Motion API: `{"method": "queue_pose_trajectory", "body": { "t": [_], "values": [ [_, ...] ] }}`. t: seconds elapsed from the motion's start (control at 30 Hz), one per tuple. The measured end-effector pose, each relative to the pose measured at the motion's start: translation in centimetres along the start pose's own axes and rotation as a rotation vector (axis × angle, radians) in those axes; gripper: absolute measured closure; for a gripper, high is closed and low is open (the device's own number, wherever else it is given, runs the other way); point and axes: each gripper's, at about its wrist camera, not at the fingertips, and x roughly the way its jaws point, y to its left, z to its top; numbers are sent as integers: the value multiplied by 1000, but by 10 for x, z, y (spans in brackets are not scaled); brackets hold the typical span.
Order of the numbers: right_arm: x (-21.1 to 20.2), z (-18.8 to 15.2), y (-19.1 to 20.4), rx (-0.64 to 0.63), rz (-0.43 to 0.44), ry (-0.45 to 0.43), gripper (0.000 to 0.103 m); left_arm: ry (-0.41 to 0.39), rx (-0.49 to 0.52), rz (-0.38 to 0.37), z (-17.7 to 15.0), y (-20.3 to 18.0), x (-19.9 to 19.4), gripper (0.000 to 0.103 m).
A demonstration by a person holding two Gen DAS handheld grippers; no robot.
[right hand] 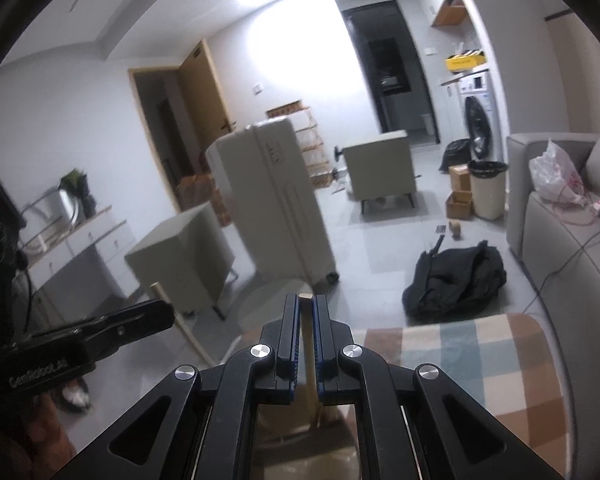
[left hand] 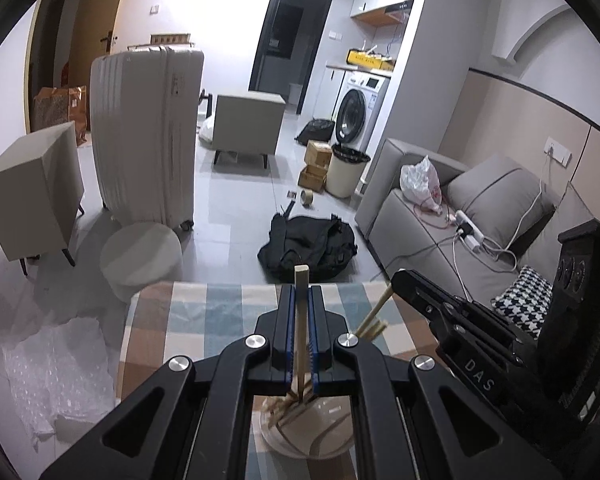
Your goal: Organize utensils
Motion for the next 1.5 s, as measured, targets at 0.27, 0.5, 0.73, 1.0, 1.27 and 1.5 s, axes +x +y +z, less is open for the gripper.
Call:
{"method": "queue_pose_trajectory", "body": {
  "t": [0.27,0.5,0.73,1.0,1.27,1.5],
  "values": [
    [-3,-20,11,-82,6,108,98,112,16,-2,-14,-6,5,102],
    [-10,-29,7,-54,-11,158,94,177,-47,5,-17,1,4,100],
    [-37,-28,4,1,-20,151,80,170,-53,17,-18,-4,-18,63],
    [-84,-27,10,2,-24,86,59,81,-40,101,-24,-18,-59,38],
    [-134,-28,28,-14,0,13,40,-26,-30,144,-36,-28,-96,31],
    [-171,-36,42,-43,10,-60,24,-98,-11,192,-46,-34,-117,19]
  ]
}}
